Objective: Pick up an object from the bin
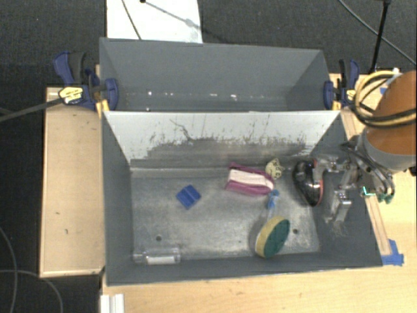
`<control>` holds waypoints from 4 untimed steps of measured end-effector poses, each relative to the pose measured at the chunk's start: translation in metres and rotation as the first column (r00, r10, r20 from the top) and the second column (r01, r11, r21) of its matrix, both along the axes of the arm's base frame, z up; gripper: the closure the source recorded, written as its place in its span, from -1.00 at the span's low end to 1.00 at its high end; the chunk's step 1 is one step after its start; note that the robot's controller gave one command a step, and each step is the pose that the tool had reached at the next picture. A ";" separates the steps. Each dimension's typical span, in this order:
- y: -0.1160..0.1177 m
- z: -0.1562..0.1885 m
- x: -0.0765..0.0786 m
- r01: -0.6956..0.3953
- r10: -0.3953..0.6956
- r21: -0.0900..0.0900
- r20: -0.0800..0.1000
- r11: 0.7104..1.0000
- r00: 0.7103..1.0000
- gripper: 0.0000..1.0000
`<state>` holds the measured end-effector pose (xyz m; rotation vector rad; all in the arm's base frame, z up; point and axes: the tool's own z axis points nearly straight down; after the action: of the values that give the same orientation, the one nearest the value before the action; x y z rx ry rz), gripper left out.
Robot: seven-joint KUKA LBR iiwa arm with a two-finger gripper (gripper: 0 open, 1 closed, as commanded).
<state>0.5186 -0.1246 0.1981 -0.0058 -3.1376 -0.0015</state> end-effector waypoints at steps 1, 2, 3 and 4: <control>0.020 -0.121 0.026 -0.579 0.579 0.002 0.003 0.815 0.815 -1.00; 0.168 -0.128 0.032 -0.483 0.483 0.004 0.006 0.876 0.876 -1.00; 0.162 -0.128 0.032 -0.480 0.480 0.000 0.004 0.877 0.877 1.00; 0.153 -0.040 0.050 -0.485 0.485 -0.006 0.015 0.875 0.874 1.00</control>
Offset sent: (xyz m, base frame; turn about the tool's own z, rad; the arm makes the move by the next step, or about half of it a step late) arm 0.0261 0.0191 -0.1189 -0.6178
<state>0.5690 0.0282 0.1582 0.7840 -3.0541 0.0036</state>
